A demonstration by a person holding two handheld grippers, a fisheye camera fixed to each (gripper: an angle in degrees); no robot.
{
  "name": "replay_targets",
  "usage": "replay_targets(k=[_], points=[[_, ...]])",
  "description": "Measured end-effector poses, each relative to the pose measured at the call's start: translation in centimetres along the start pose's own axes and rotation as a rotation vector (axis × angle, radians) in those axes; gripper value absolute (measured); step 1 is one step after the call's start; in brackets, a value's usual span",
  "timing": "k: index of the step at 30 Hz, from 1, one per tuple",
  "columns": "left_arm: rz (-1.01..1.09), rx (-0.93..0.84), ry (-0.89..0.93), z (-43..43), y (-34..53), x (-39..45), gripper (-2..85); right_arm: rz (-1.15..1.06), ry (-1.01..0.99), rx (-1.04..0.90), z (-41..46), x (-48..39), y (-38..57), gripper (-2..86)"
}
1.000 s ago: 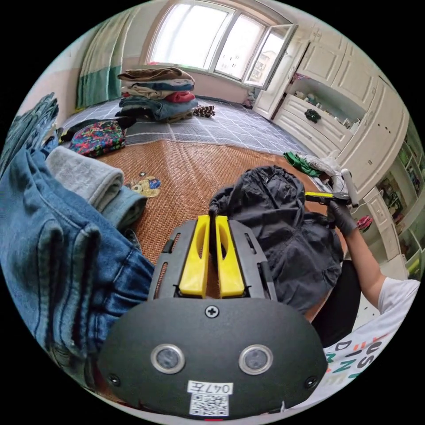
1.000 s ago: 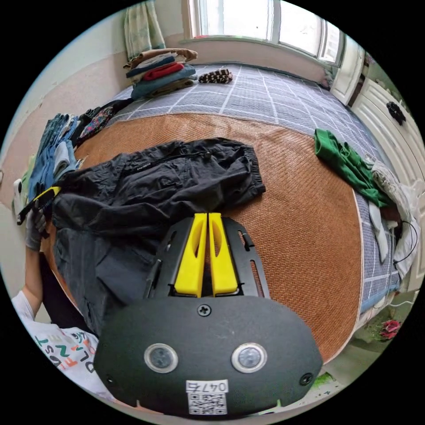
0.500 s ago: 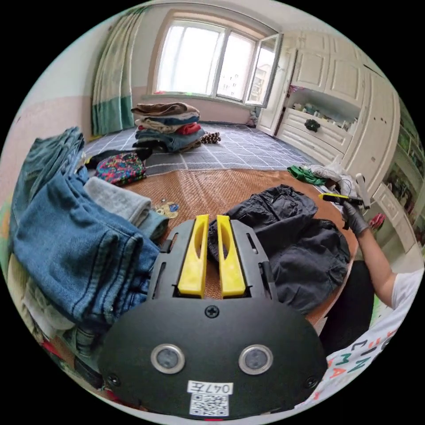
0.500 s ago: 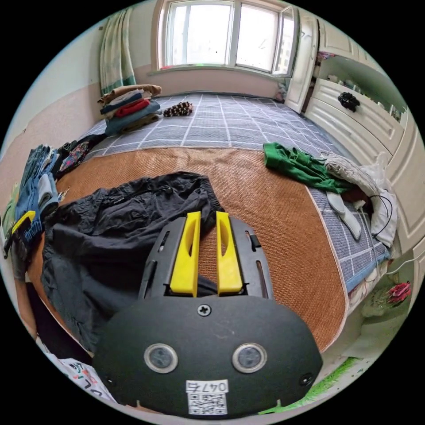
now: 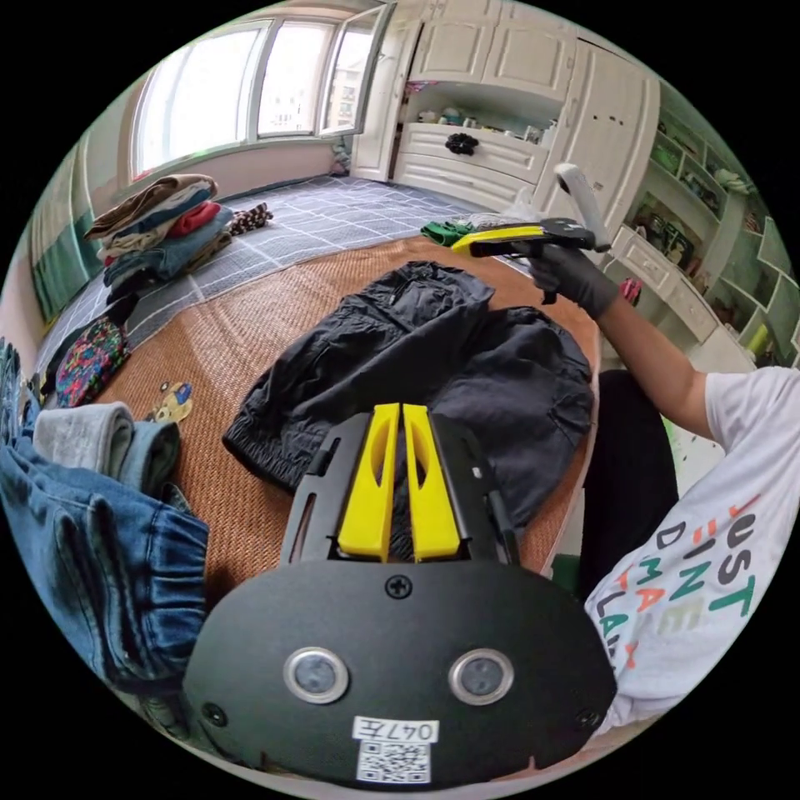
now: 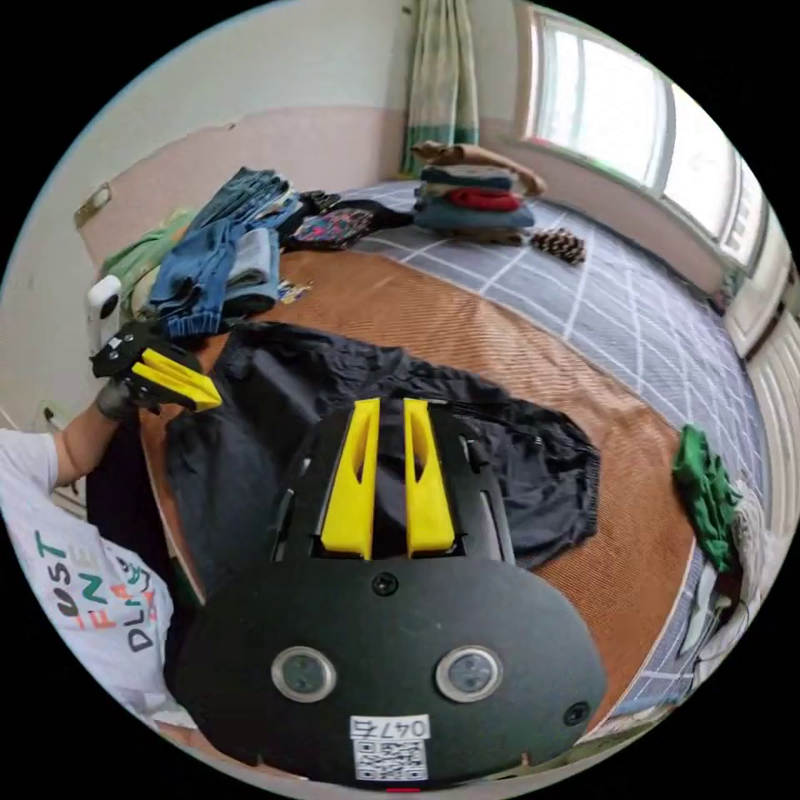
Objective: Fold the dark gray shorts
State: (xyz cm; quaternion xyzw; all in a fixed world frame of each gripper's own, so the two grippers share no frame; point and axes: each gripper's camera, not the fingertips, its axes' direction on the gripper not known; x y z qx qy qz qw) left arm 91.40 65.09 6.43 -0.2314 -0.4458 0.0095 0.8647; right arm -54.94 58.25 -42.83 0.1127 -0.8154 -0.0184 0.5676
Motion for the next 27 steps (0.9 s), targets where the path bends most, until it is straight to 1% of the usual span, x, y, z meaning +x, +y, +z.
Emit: replay_targets(k=[1, 4, 5, 6, 8, 9, 11, 13, 15, 16, 17, 18, 20, 21, 22, 23, 25, 27], points=[[0.004, -0.01, 0.014, 0.4, -0.1, -0.2, -0.8, 0.008, -0.055, -0.067, 3.2, -0.3, -2.1, 4.1], [0.015, -0.071, 0.076, 1.9, -0.6, -1.2, -0.6, 0.077, -0.127, -0.263, 11.0, 0.0, -5.3, 8.4], [0.012, -0.09, 0.093, 2.1, -0.8, -1.7, -0.5, 0.089, -0.164, -0.316, 13.1, 0.0, -6.0, 6.6], [0.012, -0.105, 0.104, 2.1, -1.1, -2.1, -0.4, 0.098, -0.149, -0.321, 13.5, 0.0, -6.3, 4.4], [-0.003, -0.134, 0.098, 2.1, -1.4, -2.8, -0.3, 0.127, -0.088, -0.223, 11.9, 0.3, -7.6, 0.3], [-0.019, -0.164, 0.095, 2.4, -1.6, -3.5, -0.2, 0.14, -0.076, -0.183, 11.1, 0.4, -7.9, 0.1], [-0.044, -0.2, 0.103, 2.9, -1.6, -4.6, -0.2, 0.182, -0.023, -0.005, 8.3, 0.8, -9.2, 0.0], [-0.064, -0.182, 0.103, 2.8, -1.7, -5.6, -0.3, 0.162, -0.001, 0.064, 8.9, 0.2, -9.9, 0.4], [-0.075, -0.196, 0.113, 2.5, -2.0, -6.8, -0.3, 0.115, 0.002, -0.056, 13.1, -0.4, -10.7, 1.6], [-0.08, -0.196, 0.118, 2.3, -2.0, -7.1, -0.3, 0.114, -0.014, -0.211, 16.2, 0.0, -11.0, 2.6], [-0.094, -0.187, 0.128, 1.7, -1.8, -7.7, -0.2, 0.107, -0.037, -0.245, 16.8, 0.6, -10.6, 3.6], [-0.105, -0.173, 0.133, 0.8, -1.6, -8.1, -0.2, 0.113, -0.046, -0.204, 16.0, 1.1, -10.1, 3.6], [-0.109, -0.142, 0.124, -1.3, -1.2, -8.5, -0.1, 0.192, -0.039, 0.038, 9.8, 4.7, -7.0, 3.0], [-0.11, -0.108, 0.109, -2.9, -1.1, -8.7, -0.2, 0.229, -0.031, 0.097, 8.2, 6.0, -5.9, 2.7], [-0.111, -0.087, 0.099, -3.8, -1.0, -8.8, -0.2, 0.32, -0.006, 0.184, 5.6, 9.1, -3.6, 2.0], [-0.117, -0.037, 0.079, -5.5, -0.9, -9.2, -0.3, 0.423, 0.037, 0.213, 3.8, 12.4, -1.3, 1.5], [-0.138, 0.034, 0.056, -7.5, -0.7, -10.1, -0.5, 0.542, 0.112, 0.162, 2.8, 16.7, 1.7, 0.9], [-0.176, 0.084, 0.056, -8.8, -0.4, -11.6, -0.7, 0.557, 0.156, 0.09, 3.1, 19.1, 3.6, 0.5]])
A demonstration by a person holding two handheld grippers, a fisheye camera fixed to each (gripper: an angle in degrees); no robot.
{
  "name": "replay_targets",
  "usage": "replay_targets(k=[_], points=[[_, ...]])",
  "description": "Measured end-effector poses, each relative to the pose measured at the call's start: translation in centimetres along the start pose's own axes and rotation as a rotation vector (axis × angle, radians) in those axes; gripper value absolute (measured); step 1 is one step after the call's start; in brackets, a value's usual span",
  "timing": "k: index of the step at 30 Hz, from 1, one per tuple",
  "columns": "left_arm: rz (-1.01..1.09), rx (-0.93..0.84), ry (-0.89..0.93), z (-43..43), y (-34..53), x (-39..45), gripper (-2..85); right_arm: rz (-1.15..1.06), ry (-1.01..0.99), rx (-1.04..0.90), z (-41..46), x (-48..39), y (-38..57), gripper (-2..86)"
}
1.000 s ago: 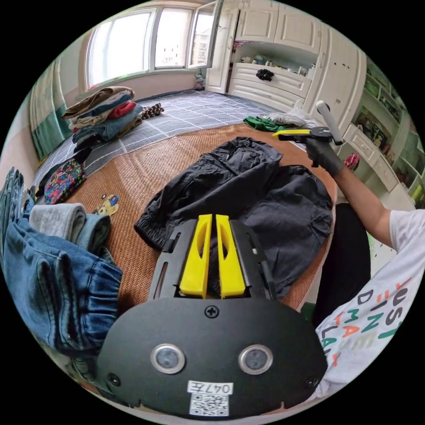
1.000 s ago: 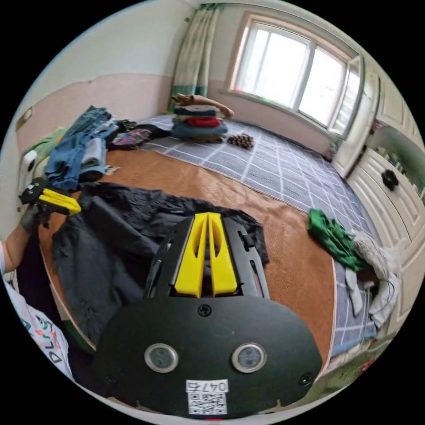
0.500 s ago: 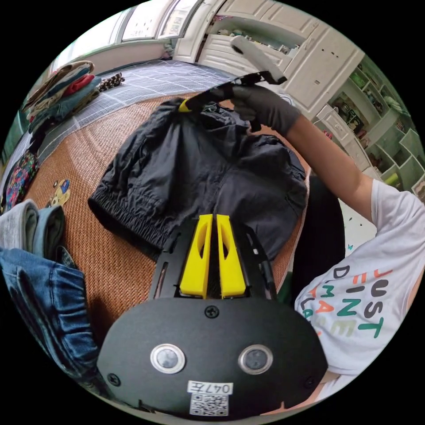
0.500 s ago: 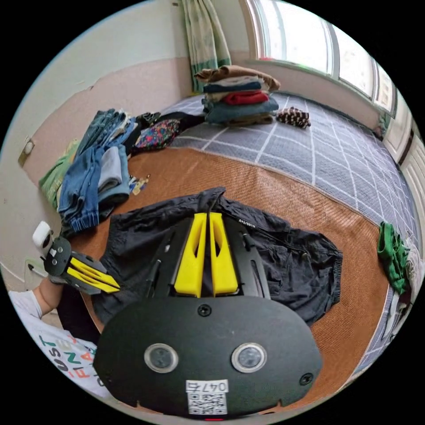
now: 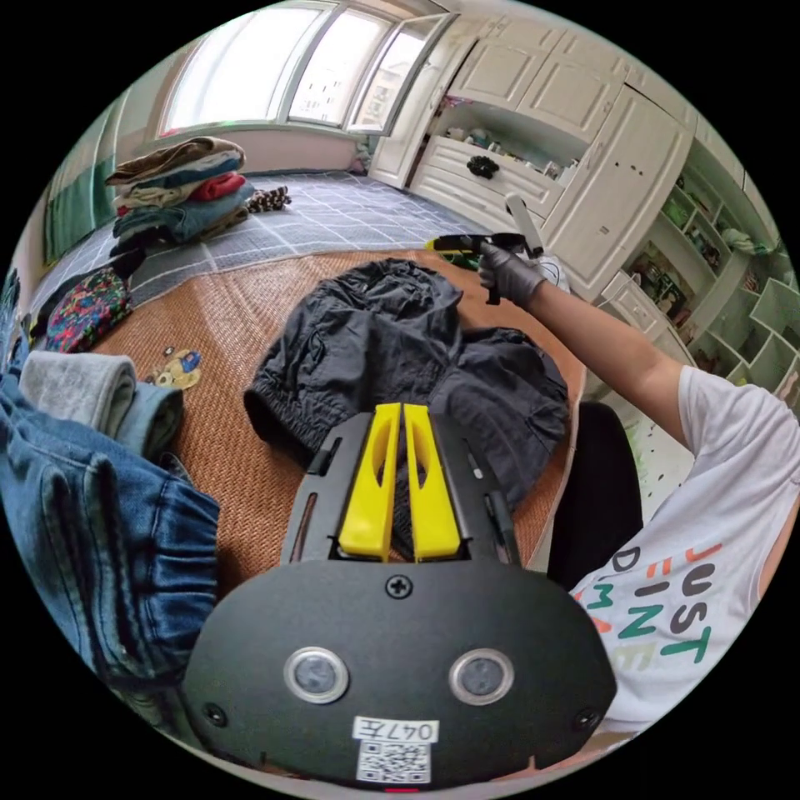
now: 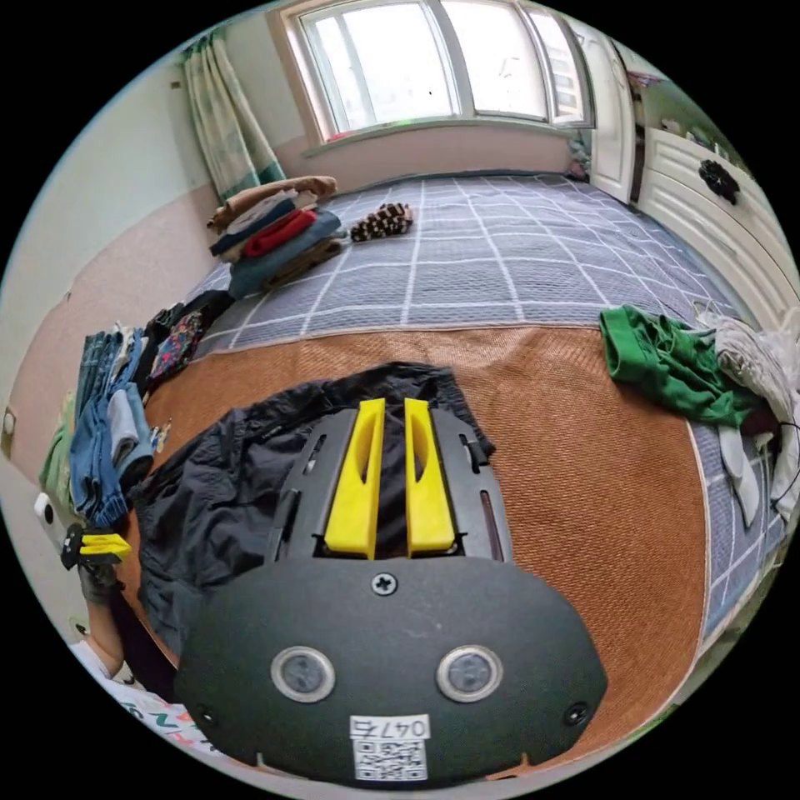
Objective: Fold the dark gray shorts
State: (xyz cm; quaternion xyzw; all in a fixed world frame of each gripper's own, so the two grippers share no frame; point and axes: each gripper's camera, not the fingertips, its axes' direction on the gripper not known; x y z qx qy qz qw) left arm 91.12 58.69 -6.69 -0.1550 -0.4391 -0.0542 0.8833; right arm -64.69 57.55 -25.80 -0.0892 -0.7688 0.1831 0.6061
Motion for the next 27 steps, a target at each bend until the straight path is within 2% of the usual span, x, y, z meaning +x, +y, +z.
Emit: replay_targets(k=[3, 4, 5, 7, 9, 10, 13, 15, 18, 22, 24, 27], points=[[-0.053, -0.057, 0.009, 0.4, -0.3, -2.1, -0.7, -0.109, -0.053, -0.117, 2.7, 1.2, 0.9, -0.4], [-0.071, -0.078, -0.004, 0.6, -0.3, -2.5, -0.6, -0.149, -0.018, -0.191, 4.2, 1.2, 1.1, -0.6], [-0.108, -0.137, -0.05, 1.1, -0.3, -3.3, -0.6, -0.168, 0.17, -0.265, 5.8, 1.6, 1.5, -0.7], [-0.11, -0.18, -0.079, 1.2, -0.2, -4.0, -0.6, -0.167, 0.351, -0.306, 6.6, 3.5, 2.2, -0.8], [-0.118, -0.179, -0.093, 0.1, -0.6, -4.0, -0.7, -0.036, 0.285, -0.256, 4.7, 6.4, 2.3, -0.9], [-0.106, -0.184, -0.102, -0.1, -0.8, -3.7, -0.7, -0.007, 0.203, -0.165, 2.4, 7.4, 2.7, -1.1], [-0.036, -0.184, -0.15, -1.6, -1.1, -1.7, -0.5, -0.032, 0.024, 0.003, -3.1, 8.8, 4.8, -1.1], [0.003, -0.151, -0.176, -3.3, -1.2, 0.2, 0.2, -0.023, 0.014, 0.028, -5.2, 9.7, 6.1, -1.1], [0.047, -0.083, -0.161, -5.7, -1.3, 2.5, 1.7, 0.017, 0.056, -0.027, -6.2, 11.7, 8.1, -1.2], [0.003, -0.176, -0.223, -5.7, -1.4, 3.0, 3.9, -0.051, -0.108, -0.205, -2.1, 12.8, 9.5, -1.2], [-0.048, -0.166, -0.18, -6.7, -1.2, 2.7, 4.1, -0.059, 0.009, -0.306, 0.7, 13.4, 10.2, -1.0], [-0.086, -0.142, -0.145, -8.7, -1.0, 3.0, 3.9, 0.092, -0.009, -0.249, -2.2, 17.6, 11.4, -1.1]])
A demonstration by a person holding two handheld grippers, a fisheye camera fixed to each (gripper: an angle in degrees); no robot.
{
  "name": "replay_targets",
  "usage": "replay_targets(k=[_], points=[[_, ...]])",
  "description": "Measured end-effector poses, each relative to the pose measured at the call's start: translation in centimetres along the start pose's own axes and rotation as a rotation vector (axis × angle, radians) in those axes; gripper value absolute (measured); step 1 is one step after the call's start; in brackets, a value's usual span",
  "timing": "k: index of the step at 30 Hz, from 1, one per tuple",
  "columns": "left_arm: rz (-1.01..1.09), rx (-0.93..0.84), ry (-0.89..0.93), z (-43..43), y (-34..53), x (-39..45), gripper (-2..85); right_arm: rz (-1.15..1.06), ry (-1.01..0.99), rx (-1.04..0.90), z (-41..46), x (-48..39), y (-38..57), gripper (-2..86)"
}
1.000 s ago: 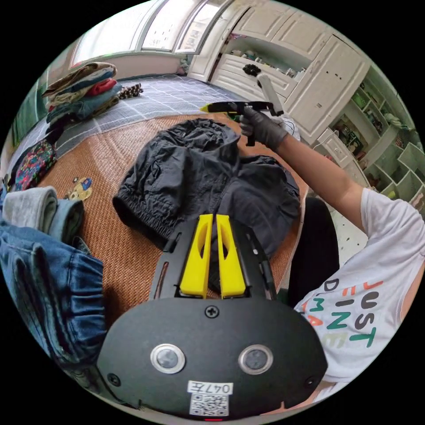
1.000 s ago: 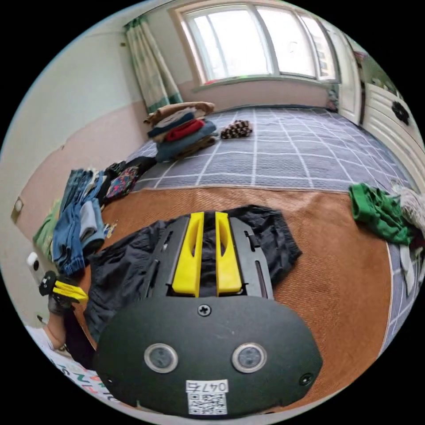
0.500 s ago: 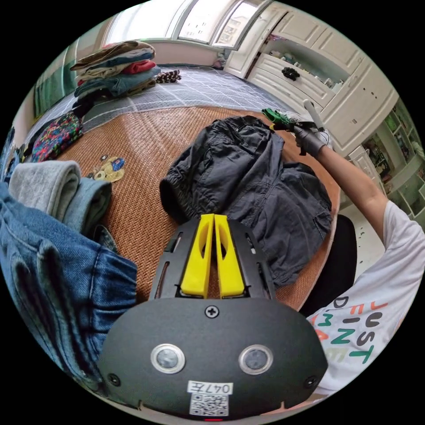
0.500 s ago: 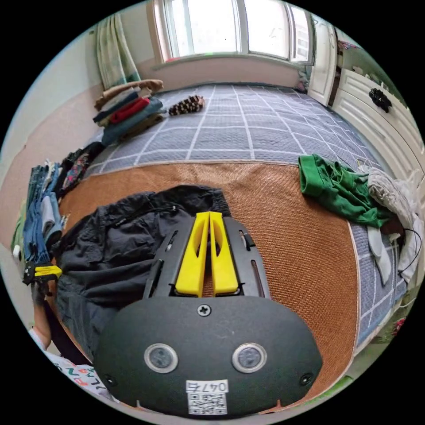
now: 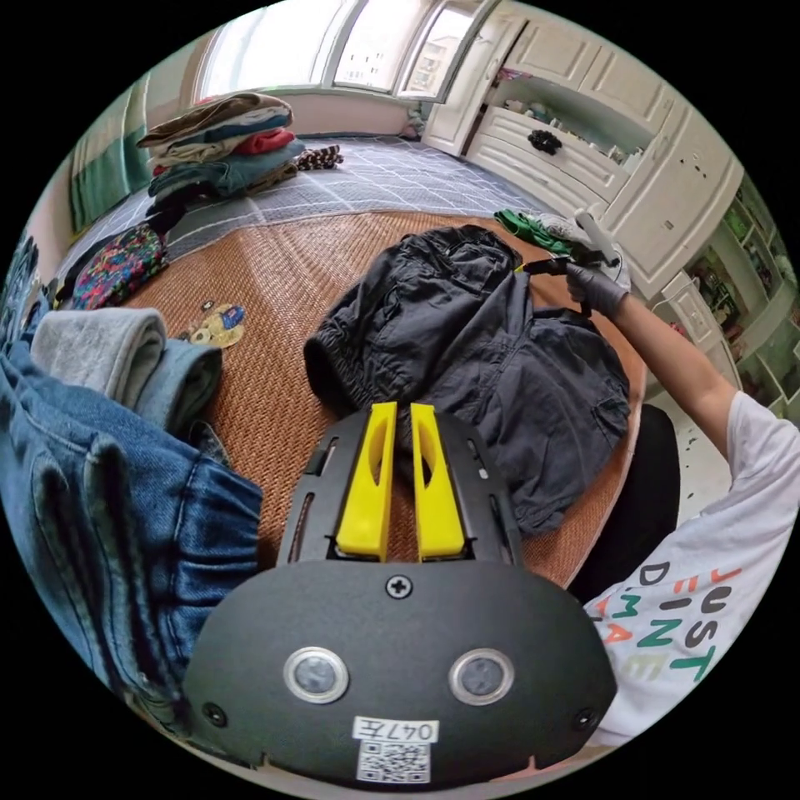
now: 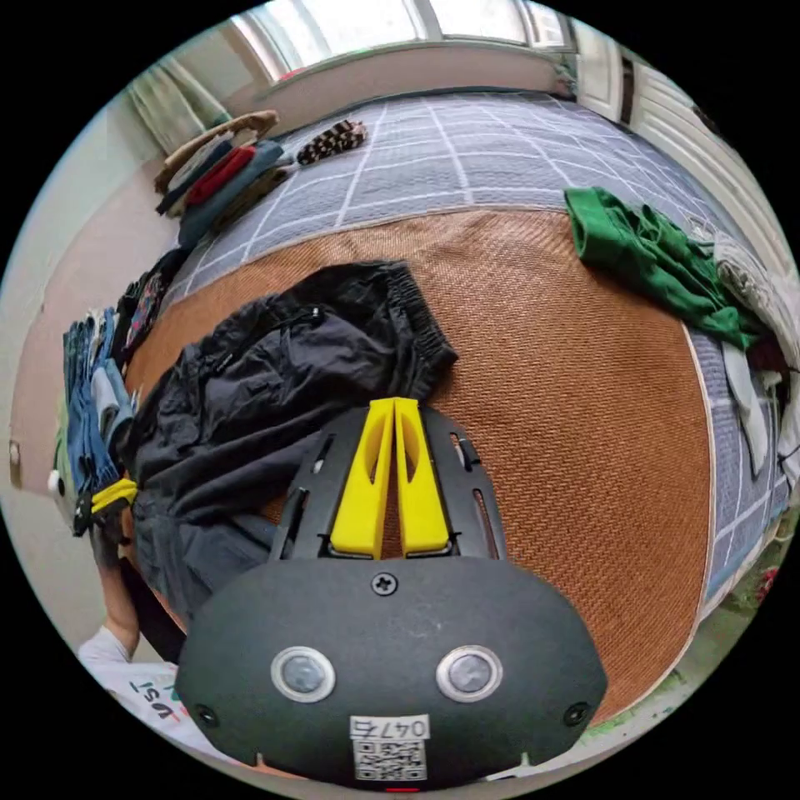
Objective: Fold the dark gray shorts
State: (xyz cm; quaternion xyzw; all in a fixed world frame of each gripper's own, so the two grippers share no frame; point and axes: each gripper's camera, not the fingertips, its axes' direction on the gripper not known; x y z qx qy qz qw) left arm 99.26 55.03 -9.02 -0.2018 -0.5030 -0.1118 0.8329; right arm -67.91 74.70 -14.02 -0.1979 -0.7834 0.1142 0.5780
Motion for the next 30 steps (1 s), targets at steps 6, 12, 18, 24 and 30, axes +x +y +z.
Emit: replay_targets(k=[6, 12, 18, 24, 30], points=[[0.204, 0.15, 0.14, -7.8, 0.7, 6.2, 9.8, -0.194, -0.207, 0.29, -16.7, 5.0, 13.4, 0.1], [0.643, 0.103, 0.106, -13.0, 4.5, 19.2, 10.1, -0.206, -0.086, 0.123, -19.8, 10.4, 31.1, 2.7], [0.737, -0.067, 0.061, -10.8, 8.0, 27.3, 11.7, 0.003, -0.314, 0.118, -14.6, 17.7, 39.2, 9.9], [0.673, 0.008, -0.132, -10.7, 12.7, 30.4, 11.3, 0.059, -0.41, 0.103, -13.6, 21.8, 39.8, 9.9], [0.647, -0.025, -0.076, -8.7, 11.4, 30.7, 10.5, 0.224, -0.533, 0.124, -12.9, 27.8, 39.6, 6.1]])
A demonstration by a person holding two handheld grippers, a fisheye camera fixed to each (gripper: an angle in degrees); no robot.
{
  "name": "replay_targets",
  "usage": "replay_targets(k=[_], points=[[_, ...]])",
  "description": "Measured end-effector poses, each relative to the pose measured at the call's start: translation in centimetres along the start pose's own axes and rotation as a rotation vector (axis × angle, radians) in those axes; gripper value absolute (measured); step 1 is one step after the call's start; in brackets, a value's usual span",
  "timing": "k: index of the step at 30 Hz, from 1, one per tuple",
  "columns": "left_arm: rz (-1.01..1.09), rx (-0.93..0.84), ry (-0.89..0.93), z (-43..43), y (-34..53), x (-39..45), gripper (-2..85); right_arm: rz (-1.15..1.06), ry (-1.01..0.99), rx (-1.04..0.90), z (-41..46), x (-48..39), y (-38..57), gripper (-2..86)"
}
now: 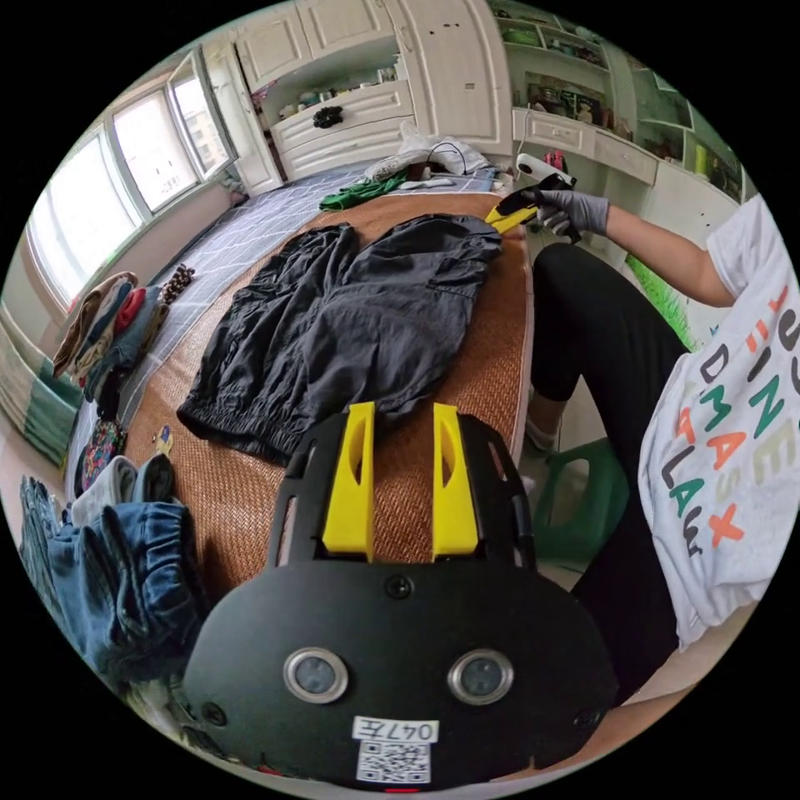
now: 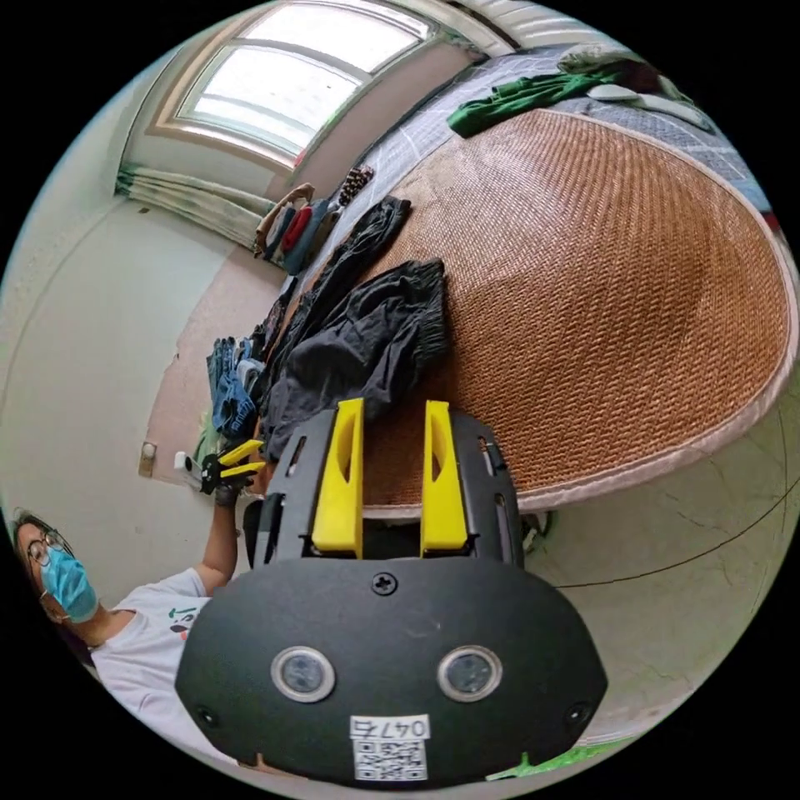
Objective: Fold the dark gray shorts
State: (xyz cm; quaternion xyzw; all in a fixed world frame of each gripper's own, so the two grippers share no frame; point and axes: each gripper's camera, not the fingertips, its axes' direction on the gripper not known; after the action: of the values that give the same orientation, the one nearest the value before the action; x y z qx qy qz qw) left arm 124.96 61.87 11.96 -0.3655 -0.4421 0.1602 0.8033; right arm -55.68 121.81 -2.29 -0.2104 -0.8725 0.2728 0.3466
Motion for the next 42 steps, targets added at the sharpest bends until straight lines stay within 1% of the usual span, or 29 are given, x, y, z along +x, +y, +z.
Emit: replay_targets(k=[2, 4, 6, 8, 10, 13, 16, 17, 18, 19, 21, 22, 24, 25, 27, 29, 30, 31, 32, 33, 34, 35, 36, 37, 39, 42], points=[[-0.01, -0.013, 0.006, 0.7, -0.2, -0.3, 10.2, 0.026, -0.053, 0.042, -1.2, 1.6, 0.7, 1.7], [-0.022, -0.039, -0.038, 1.4, -0.4, -0.3, 8.4, 0.02, -0.113, 0.061, -1.5, 2.3, 1.4, -0.3], [-0.037, -0.073, -0.074, 1.6, -0.6, -0.7, 3.3, 0.012, -0.125, 0.115, -2.6, 2.5, 2.1, -0.9], [-0.03, -0.094, -0.081, 1.4, -0.5, -0.9, 0.9, -0.019, -0.147, 0.223, -5.5, 2.0, 2.8, -1.1], [-0.029, -0.091, -0.06, 0.7, 0.0, -1.1, 0.2, -0.044, -0.176, 0.289, -7.8, 1.2, 3.2, -1.2], [-0.036, -0.048, 0.02, -1.3, 1.3, -0.8, -0.3, -0.08, -0.222, 0.382, -12.1, -0.4, 3.9, -1.2], [-0.053, 0.024, 0.166, -3.7, 3.5, 0.8, -0.5, -0.118, -0.272, 0.503, -16.8, -2.1, 5.3, -1.2], [-0.082, 0.063, 0.24, -4.4, 4.6, 1.4, -0.5, -0.134, -0.272, 0.539, -18.5, -3.0, 5.6, -1.2], [-0.132, 0.107, 0.327, -4.8, 5.9, 1.8, -0.6, -0.143, -0.267, 0.554, -19.3, -3.5, 5.5, -1.2], [-0.164, 0.131, 0.373, -4.9, 6.6, 1.8, -0.6, -0.16, -0.253, 0.576, -20.6, -4.6, 5.1, -1.2], [-0.295, 0.231, 0.569, -4.4, 9.8, 1.2, -0.8, -0.188, -0.235, 0.595, -21.9, -6.7, 3.6, -1.2], [-0.331, 0.254, 0.617, -4.0, 10.7, 0.8, -0.9, -0.216, -0.223, 0.604, -22.3, -8.4, 2.0, -1.2], [-0.488, 0.343, 0.779, -2.0, 14.3, -1.9, -0.9, -0.252, -0.2, 0.603, -22.0, -11.2, -1.4, -1.2], [-0.528, 0.367, 0.81, -1.4, 15.3, -2.7, -0.9, -0.27, -0.189, 0.59, -21.4, -13.2, -4.3, -1.2], [-0.695, 0.455, 0.881, 0.3, 19.3, -6.5, -0.8, -0.289, -0.185, 0.553, -19.6, -16.3, -9.4, -1.2], [-0.778, 0.514, 0.875, 0.7, 21.9, -8.9, -0.7, -0.303, -0.181, 0.487, -15.7, -20.3, -17.1, -0.8], [-0.824, 0.53, 0.835, 0.7, 23.3, -10.2, -0.4, -0.312, -0.172, 0.462, -14.4, -21.3, -19.2, -0.6], [-0.847, 0.533, 0.801, 0.7, 23.9, -10.8, -0.1, -0.321, -0.142, 0.404, -11.3, -23.1, -23.4, 0.2], [-0.891, 0.522, 0.709, 0.7, 25.0, -12.1, 0.5, -0.323, -0.092, 0.356, -7.8, -24.5, -27.3, 1.3], [-0.945, 0.472, 0.58, 0.9, 26.1, -13.3, 3.4, -0.321, -0.054, 0.335, -6.1, -25.0, -29.0, 3.4], [-0.969, 0.436, 0.512, 1.0, 26.7, -13.9, 4.8, -0.285, 0.035, 0.281, -2.9, -25.3, -32.0, 7.5], [-1.005, 0.373, 0.389, 1.0, 27.8, -14.6, 8.9, -0.255, 0.072, 0.234, -0.8, -25.2, -34.0, 9.1], [-1.034, 0.342, 0.304, 0.6, 29.0, -14.8, 12.1, -0.247, 0.066, 0.231, -0.4, -25.1, -34.5, 10.0], [-1.039, 0.344, 0.278, 0.2, 29.7, -14.6, 13.2, -0.241, 0.031, 0.264, -0.4, -25.0, -34.7, 9.8], [-1.019, 0.391, 0.203, -1.9, 32.5, -12.6, 15.0, -0.271, 0.009, 0.32, -1.3, -25.2, -33.7, 9.0], [-0.934, 0.369, 0.225, -2.4, 34.1, -8.3, 14.5, -0.312, 0.084, 0.313, -2.7, -25.1, -31.6, 8.0]])
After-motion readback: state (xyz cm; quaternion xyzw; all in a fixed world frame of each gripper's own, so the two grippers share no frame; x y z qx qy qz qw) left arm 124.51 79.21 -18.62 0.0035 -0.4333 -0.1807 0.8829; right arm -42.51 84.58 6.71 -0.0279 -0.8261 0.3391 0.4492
